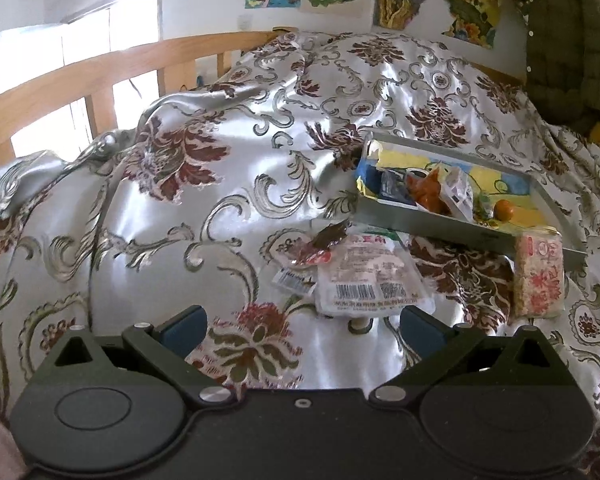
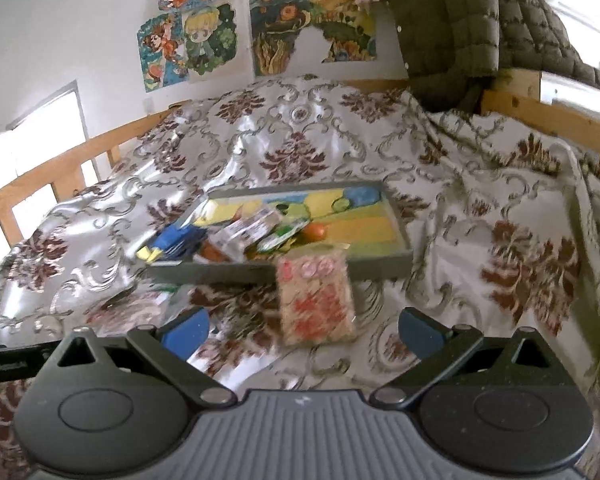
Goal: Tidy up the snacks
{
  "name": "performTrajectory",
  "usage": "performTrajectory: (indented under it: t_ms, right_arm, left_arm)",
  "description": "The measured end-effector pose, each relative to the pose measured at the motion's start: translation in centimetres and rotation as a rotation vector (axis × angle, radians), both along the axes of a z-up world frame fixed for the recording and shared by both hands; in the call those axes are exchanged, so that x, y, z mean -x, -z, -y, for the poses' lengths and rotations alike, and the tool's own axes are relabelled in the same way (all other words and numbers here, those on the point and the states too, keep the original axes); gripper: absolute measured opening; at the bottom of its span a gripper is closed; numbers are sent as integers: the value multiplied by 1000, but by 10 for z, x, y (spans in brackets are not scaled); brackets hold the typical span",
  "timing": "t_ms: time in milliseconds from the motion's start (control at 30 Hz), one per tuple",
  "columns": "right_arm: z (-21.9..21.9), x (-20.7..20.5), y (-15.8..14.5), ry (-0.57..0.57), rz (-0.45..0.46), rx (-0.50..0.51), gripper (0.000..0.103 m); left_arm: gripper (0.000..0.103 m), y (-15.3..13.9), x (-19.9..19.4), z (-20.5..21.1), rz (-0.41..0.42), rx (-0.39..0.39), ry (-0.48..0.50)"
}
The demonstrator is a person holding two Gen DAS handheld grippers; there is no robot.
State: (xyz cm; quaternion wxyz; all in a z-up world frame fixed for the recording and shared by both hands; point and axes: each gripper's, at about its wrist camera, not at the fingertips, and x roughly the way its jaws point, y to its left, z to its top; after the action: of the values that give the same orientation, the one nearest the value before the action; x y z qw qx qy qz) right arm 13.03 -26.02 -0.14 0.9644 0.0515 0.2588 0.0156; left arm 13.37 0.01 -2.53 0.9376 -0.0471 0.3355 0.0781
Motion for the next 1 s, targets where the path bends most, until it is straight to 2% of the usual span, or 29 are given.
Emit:
performTrajectory:
  t_ms: [300,633,867,1000]
  right_arm:
    - [11,-41,13,2,-45,6,103]
    - [3,-76,36,-29,-126,30,103]
    - [1,-93,46,-23,-152,32,103]
    - [0,-100,49,-20,-161,35,103]
  left_arm:
    - [102,2,-33,3,-25,-8,50]
    - [102,15,-77,14,-114,24,184]
    - [102,32,-97,20,-156,29,195]
    - [102,36,-104,24,-151,10,214]
